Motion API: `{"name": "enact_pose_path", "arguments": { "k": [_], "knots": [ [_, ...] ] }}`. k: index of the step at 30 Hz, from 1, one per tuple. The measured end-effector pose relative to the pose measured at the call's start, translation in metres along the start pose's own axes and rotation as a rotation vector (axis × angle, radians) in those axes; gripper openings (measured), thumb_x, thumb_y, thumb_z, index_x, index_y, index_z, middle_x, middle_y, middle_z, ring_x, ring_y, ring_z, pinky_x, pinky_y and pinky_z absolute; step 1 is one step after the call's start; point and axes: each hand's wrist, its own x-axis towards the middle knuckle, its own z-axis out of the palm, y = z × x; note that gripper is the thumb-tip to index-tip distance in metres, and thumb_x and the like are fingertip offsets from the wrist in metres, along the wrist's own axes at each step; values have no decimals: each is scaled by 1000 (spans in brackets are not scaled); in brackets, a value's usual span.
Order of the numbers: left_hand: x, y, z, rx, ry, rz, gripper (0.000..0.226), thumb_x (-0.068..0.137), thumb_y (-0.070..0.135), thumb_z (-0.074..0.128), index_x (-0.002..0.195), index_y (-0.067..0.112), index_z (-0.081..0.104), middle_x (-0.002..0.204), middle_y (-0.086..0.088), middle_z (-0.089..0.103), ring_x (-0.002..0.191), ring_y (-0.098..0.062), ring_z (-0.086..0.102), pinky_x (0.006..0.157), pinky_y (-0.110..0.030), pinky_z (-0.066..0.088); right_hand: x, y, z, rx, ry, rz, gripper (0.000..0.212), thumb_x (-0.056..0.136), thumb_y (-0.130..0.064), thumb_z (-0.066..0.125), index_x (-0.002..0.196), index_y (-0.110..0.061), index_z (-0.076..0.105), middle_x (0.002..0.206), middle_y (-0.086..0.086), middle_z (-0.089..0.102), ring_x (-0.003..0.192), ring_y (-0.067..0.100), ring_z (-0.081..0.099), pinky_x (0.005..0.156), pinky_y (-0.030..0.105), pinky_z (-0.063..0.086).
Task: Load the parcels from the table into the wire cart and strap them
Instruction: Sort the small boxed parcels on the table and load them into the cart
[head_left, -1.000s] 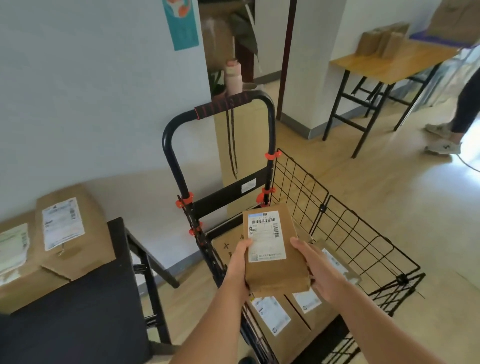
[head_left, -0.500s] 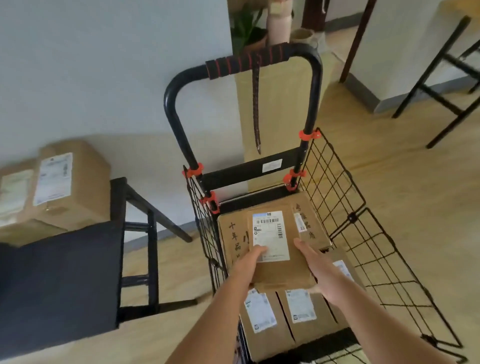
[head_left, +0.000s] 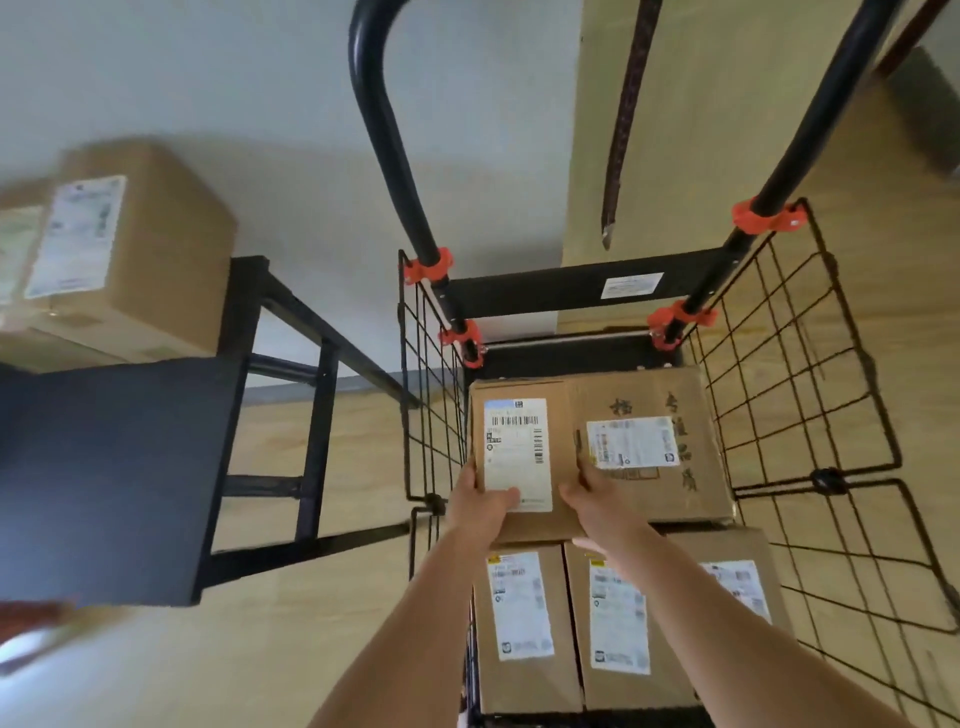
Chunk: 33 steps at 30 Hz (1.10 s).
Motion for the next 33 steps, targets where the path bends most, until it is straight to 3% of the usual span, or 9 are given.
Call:
{"name": "enact_pose_path", "arguments": {
  "k": [2, 4, 6, 10, 16, 20, 24, 28, 33],
  "knots": [
    [15, -1, 0, -17, 56, 17, 60, 86, 9, 68, 139, 27, 44, 128, -2, 58, 120, -25, 54, 102, -46, 48, 14, 2, 8, -29, -6, -19, 58, 101, -8, 48, 153, -21, 28, 149, 8, 42, 128, 23, 49, 103, 31, 47],
    [32, 0, 2, -29, 102, 39, 62, 87, 7, 66, 140, 29, 42, 128, -1, 57, 120, -24, 54, 98, -42, 51, 29, 3, 15, -84, -5, -47, 63, 97, 0, 51, 152, -20, 30, 141, 4, 47, 100, 5, 53, 73, 7, 49],
    [46, 2, 4, -43, 129, 53, 62, 88, 5, 63, 140, 31, 42, 127, 0, 58, 115, -19, 56, 86, -29, 54, 44, 6, 20, -96, -15, -45, 68, 92, 8, 52, 151, -21, 35, 128, -3, 54, 87, -3, 50, 58, 9, 46],
    [65, 0, 9, -53, 162, 26, 63, 89, 2, 61, 140, 33, 42, 125, 4, 59, 96, -7, 51, 48, -10, 40, 59, 11, 25, -124, -12, -40, 73, 89, 9, 55, 151, -22, 34, 136, 1, 55, 117, 17, 55, 75, 17, 49],
    [77, -8, 12, -40, 160, -10, 69, 88, -2, 59, 146, 28, 37, 129, 1, 58, 104, -13, 54, 51, -11, 42, 65, 14, 30, -128, 10, -63, 60, 92, -3, 60, 144, -24, 41, 127, -3, 60, 115, 19, 56, 98, 41, 51],
    [77, -9, 13, -8, 172, -3, 68, 89, 0, 59, 145, 29, 35, 130, 1, 58, 116, -19, 57, 45, -8, 40, 67, 16, 32, -106, 33, -49, 57, 92, -4, 58, 143, -26, 43, 119, -8, 60, 110, 17, 58, 94, 39, 52],
    [71, -13, 16, 22, 157, 3, 57, 91, 2, 58, 138, 25, 38, 130, -1, 58, 103, -14, 58, 37, -7, 40, 64, 17, 32, -157, 51, -52, 52, 93, -9, 58, 141, -24, 46, 115, -10, 62, 103, 15, 61, 76, 28, 52],
    [57, -17, 16, 33, 184, 44, 56, 90, 2, 59, 138, 21, 38, 135, -4, 52, 121, -23, 55, 79, -24, 57, 52, 13, 31, -225, 67, -80, 45, 94, -11, 58, 136, -26, 51, 105, -18, 64, 86, 4, 64, 57, 17, 44],
    [26, -6, 11, 147, 152, 85, 58, 89, 10, 58, 140, 30, 37, 130, 2, 55, 96, -15, 61, 54, -18, 45, 26, 7, 27, -364, 82, -142, 42, 96, -16, 56, 136, -25, 49, 113, -13, 64, 77, -8, 56, 54, 10, 41]
  ]
}}
